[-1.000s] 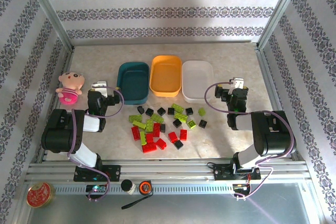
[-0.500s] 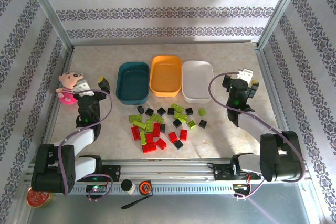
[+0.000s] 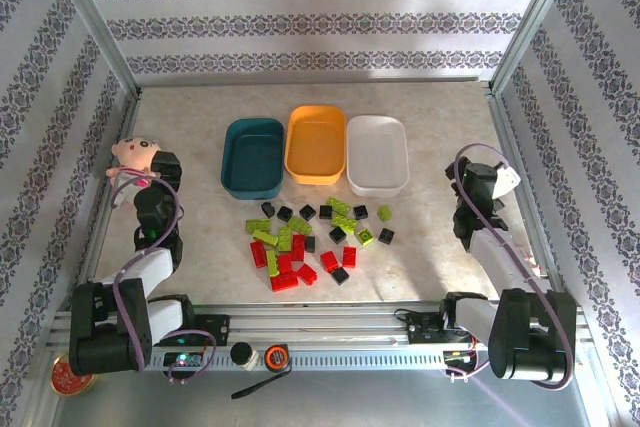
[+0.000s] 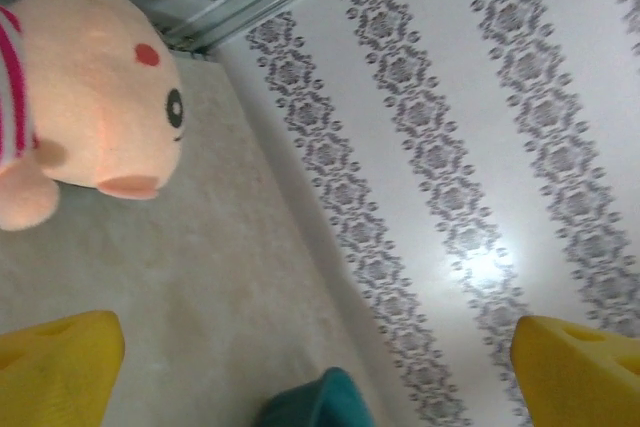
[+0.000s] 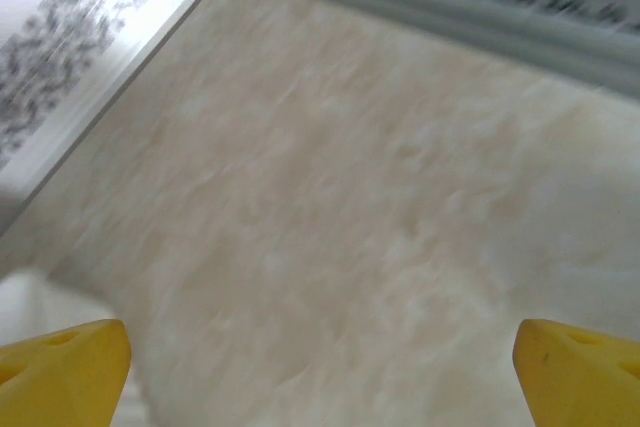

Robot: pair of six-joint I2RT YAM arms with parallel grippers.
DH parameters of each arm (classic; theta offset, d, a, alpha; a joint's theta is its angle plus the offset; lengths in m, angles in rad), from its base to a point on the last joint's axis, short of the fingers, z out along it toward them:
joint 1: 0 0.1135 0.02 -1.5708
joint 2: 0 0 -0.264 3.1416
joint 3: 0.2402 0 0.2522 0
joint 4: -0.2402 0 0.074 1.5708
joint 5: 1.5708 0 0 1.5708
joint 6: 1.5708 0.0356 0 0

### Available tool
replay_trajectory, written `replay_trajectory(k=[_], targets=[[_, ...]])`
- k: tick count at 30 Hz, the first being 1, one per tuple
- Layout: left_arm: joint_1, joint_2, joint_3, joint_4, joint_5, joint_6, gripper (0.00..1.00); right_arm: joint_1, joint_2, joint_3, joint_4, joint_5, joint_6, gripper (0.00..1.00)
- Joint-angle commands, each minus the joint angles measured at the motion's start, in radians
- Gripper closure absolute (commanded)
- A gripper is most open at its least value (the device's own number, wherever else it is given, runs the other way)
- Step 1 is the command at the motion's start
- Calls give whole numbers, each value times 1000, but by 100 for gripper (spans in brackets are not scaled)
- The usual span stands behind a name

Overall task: Sort the legos into containers by color
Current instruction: Pick up the lego from the bottom-center of the table.

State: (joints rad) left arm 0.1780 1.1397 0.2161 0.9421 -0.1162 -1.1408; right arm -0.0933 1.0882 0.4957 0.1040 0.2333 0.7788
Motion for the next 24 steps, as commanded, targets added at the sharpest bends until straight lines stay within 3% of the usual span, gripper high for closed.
replay_trajectory(k=[1,4,6,10,13,16,20,24], targets=[[9,44,-48,223,2,-151,1,25,-10,56,-106,-219,-38,2],[11,94,-33,330,108,-119,1,83,-21,88,-240,-227,-80,2],[11,106,-4,295,192,-145,1,121,-36,92,-314,-231,-93,2],[-13,61,71,66,359,-151,1,198,-63,72,-407,-263,-77,2],[-28,-41,147,-244,438,-61,1,261,-64,79,-484,-273,-79,2],[-41,-193,188,-463,417,61,1,354,-40,99,-573,-242,-80,2],[-93,-395,255,-723,272,210,1,476,32,154,-680,-179,-89,2],[-112,-467,292,-869,175,230,1,565,121,211,-747,-158,-95,9]])
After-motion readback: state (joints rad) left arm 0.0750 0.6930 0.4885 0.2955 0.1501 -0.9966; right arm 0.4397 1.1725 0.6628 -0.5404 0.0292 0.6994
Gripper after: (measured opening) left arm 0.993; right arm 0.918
